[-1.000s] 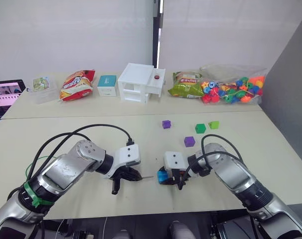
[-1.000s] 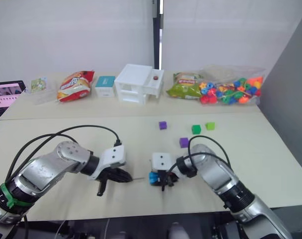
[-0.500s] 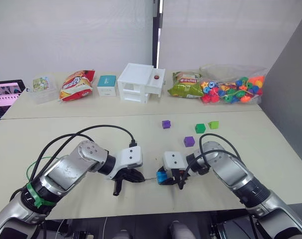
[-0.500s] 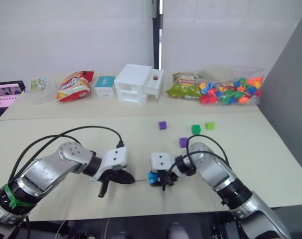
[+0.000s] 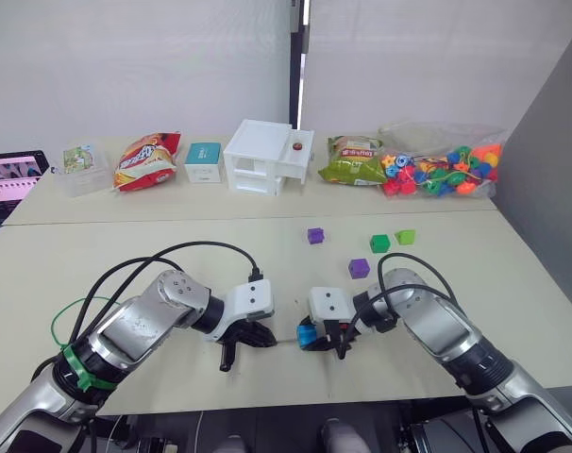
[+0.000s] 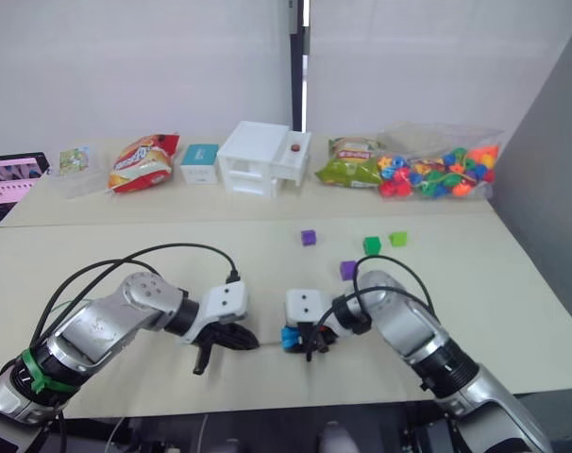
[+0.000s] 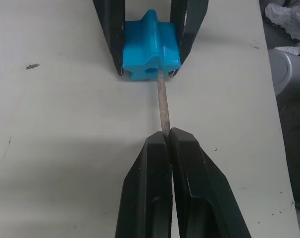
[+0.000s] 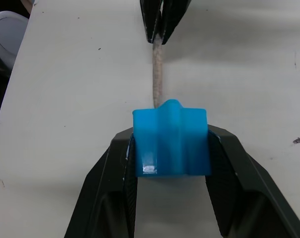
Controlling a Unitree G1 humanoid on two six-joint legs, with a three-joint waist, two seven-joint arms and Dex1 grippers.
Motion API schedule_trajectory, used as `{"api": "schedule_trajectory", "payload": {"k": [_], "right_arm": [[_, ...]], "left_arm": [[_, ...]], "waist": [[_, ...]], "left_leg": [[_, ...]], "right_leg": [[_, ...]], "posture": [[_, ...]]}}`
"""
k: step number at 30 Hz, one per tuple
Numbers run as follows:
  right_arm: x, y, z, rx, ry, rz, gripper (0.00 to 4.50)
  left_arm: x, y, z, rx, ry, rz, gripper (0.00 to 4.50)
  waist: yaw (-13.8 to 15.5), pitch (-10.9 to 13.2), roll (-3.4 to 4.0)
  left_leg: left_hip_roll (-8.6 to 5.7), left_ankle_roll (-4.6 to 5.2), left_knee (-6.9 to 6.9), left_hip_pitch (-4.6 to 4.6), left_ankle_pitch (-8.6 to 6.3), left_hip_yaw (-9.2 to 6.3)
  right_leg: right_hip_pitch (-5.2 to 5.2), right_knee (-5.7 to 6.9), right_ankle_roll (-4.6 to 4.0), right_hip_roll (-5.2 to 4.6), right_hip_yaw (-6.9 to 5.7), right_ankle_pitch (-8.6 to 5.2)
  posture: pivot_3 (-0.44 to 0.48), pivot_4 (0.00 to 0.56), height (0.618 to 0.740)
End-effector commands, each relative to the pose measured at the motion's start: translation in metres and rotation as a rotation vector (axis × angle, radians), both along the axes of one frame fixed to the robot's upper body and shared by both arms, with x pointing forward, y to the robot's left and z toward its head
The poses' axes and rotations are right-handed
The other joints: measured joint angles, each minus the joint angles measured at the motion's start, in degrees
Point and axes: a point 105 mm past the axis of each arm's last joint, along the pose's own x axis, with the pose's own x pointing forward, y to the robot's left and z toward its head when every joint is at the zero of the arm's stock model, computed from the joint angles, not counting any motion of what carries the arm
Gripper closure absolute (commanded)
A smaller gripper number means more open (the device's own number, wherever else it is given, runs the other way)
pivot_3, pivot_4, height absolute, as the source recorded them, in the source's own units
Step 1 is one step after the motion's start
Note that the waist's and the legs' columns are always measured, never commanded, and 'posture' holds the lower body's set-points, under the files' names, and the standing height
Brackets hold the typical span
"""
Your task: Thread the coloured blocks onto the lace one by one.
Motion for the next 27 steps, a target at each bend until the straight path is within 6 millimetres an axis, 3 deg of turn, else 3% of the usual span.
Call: {"api": "schedule_trajectory", "payload": {"k": [1,13,27], "right_arm": [[-0.008,-0.001,-0.008,-0.021,0.028,0.014,3.14],[-0.008,0.001,-0.007,-0.023,0.029,0.011,3.14],[-0.007,0.009,-0.006,0.011,0.043,-0.049,3.14]], "left_arm": [[0.004,-0.001,0.012,-0.014,-0.049,-0.006,4.50],[0.003,-0.011,0.014,-0.040,-0.048,-0.027,4.50],[0.012,-0.043,0.014,-0.102,-0.048,-0.052,4.50]], "waist": [[0.0,0.0,0.00],[0.4,0.0,0.00],[1.1,0.0,-0.01]], "left_leg": [[0.00,0.00,0.00,0.00,0.00,0.00],[-0.01,0.00,0.01,0.00,0.00,0.00],[-0.01,0.00,0.04,0.00,0.00,0.00]], "right_leg": [[0.00,0.00,0.00,0.00,0.00,0.00],[0.03,-0.02,0.00,-0.02,0.00,0.00],[0.01,0.01,0.00,0.00,0.00,0.00]], "posture": [[0.000,0.150,0.740],[0.000,0.150,0.740],[0.000,0.150,0.740]]}}
